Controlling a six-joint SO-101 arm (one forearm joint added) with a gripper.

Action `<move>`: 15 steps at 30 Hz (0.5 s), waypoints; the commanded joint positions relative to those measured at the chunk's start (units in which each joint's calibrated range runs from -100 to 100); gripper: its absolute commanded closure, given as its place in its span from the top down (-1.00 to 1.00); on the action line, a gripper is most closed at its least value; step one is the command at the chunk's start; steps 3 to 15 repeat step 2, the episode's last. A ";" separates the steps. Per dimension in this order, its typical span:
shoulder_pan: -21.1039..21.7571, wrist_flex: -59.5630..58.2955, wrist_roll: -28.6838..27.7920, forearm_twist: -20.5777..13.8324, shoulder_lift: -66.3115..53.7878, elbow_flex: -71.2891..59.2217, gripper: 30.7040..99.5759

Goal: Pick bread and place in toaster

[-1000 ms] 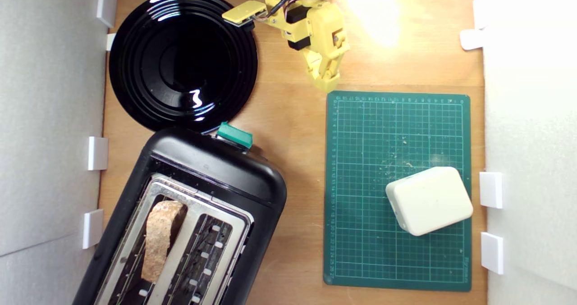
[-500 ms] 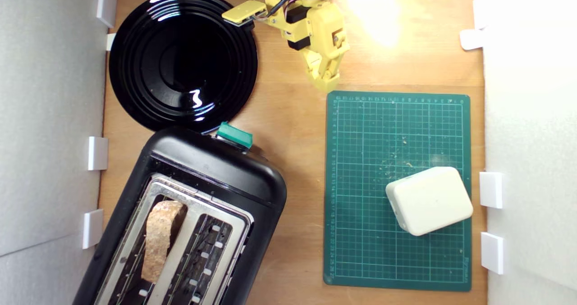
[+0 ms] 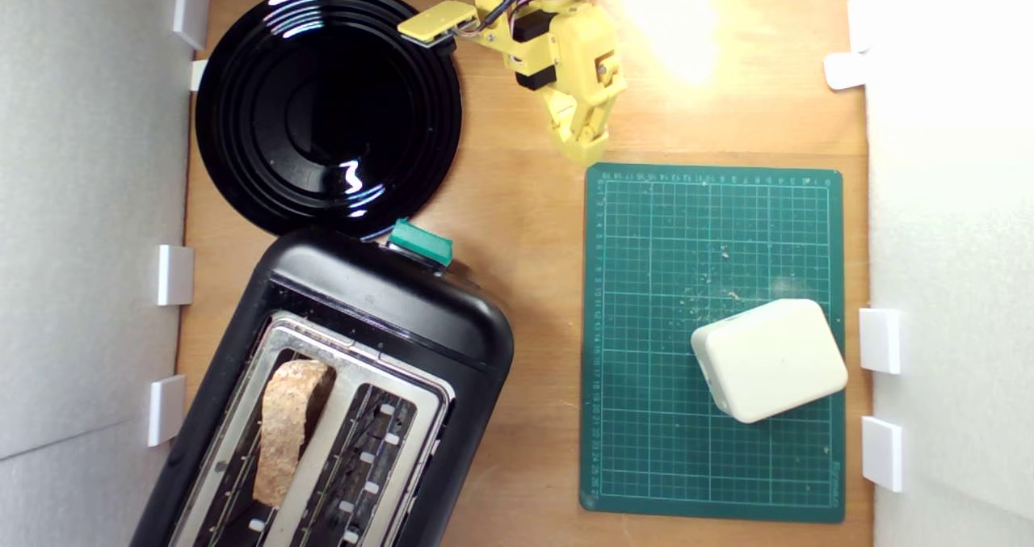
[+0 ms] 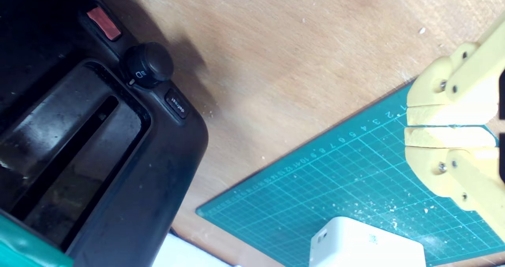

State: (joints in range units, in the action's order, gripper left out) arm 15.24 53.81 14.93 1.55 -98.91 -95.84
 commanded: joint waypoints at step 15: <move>0.39 -1.68 -0.05 -0.47 0.24 0.47 -0.89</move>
